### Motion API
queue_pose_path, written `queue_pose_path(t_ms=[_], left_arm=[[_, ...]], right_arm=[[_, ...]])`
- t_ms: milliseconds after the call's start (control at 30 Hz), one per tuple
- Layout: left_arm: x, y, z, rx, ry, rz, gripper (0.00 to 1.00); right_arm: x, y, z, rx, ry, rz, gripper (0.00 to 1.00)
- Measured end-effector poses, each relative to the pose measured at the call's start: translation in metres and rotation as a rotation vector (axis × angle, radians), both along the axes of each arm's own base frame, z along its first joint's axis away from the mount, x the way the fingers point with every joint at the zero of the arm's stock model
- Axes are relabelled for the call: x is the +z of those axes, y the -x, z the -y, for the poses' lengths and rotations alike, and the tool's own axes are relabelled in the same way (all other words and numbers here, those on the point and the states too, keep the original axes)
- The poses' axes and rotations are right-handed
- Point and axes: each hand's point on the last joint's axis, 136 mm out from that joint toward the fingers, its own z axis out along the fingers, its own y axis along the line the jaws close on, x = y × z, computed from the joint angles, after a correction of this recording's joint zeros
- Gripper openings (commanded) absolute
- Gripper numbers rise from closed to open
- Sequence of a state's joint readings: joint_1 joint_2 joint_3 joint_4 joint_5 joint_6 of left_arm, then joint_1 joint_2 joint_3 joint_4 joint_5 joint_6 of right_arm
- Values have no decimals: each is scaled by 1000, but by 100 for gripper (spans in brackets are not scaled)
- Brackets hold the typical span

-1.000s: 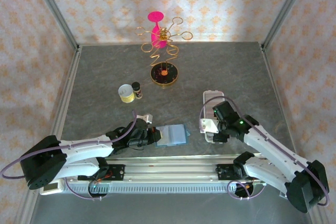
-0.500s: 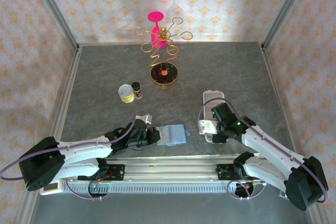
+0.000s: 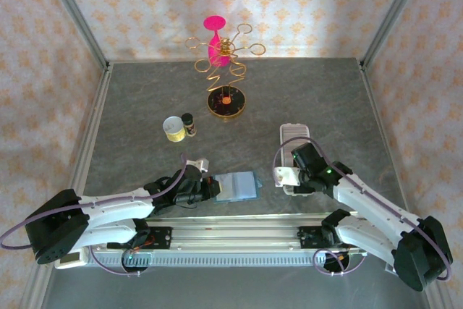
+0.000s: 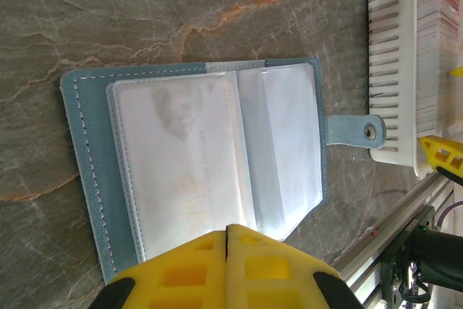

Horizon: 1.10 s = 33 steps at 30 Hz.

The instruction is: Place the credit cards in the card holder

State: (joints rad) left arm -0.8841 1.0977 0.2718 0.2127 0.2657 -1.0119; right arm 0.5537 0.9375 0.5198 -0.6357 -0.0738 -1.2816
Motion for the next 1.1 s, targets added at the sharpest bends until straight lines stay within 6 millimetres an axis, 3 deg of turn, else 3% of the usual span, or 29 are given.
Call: queue_pose_path(t_ms=[100,400,533,700,1100], left_arm=[[-1,0,0,0,-1,-1,3],[-3,2,-1,2,0,-11,2],[-3,3,-1,-4,4,-15,1],[-5,5,-2,-4,2,-21,1],[-5,4,-1,-5,5,-20,1]], right_arm=[[1,0,1,5,6,1,47],[5,3,3,5,9,-5,38],[6,5,2,9,6,-6,25],[8,6,3,8,1,-4,16],[17,7,3,-1,-16,6,7]])
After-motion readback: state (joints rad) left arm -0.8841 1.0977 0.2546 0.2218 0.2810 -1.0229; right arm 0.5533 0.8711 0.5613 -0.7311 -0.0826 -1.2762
